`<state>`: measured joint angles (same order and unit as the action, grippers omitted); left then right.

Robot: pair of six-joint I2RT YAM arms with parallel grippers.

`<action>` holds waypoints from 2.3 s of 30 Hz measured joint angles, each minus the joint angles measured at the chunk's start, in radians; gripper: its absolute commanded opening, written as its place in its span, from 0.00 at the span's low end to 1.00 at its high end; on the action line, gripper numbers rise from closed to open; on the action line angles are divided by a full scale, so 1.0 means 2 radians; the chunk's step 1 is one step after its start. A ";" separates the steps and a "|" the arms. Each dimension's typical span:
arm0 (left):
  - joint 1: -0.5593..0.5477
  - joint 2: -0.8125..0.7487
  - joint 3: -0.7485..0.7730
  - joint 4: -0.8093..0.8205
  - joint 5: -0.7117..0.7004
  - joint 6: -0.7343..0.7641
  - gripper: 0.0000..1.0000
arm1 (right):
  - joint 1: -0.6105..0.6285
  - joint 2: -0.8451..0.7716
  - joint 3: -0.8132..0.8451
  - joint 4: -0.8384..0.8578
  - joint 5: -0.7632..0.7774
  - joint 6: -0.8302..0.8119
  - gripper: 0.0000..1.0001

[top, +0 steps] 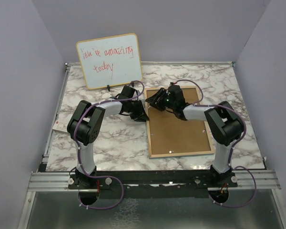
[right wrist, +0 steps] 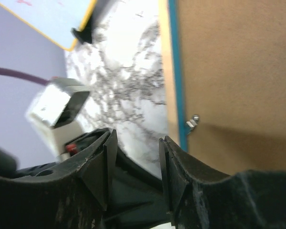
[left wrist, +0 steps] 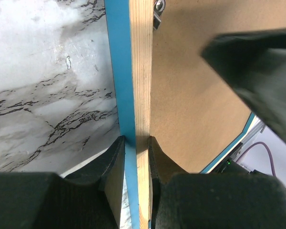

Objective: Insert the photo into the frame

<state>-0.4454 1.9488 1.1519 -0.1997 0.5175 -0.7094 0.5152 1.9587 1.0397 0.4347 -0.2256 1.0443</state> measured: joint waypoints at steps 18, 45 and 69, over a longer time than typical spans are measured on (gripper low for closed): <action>0.000 0.001 0.001 -0.001 0.001 0.000 0.20 | -0.011 0.005 -0.005 -0.038 -0.016 0.029 0.36; 0.000 0.002 0.002 -0.002 0.001 0.002 0.20 | -0.011 0.049 0.035 -0.028 -0.034 0.026 0.40; 0.006 0.008 0.042 -0.049 -0.012 0.049 0.48 | -0.125 -0.132 0.049 -0.278 0.119 -0.083 0.41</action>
<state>-0.4332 1.9644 1.2358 -0.2977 0.4942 -0.6113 0.2653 1.6939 1.1381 -0.1204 0.0120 0.8776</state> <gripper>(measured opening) 0.486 0.417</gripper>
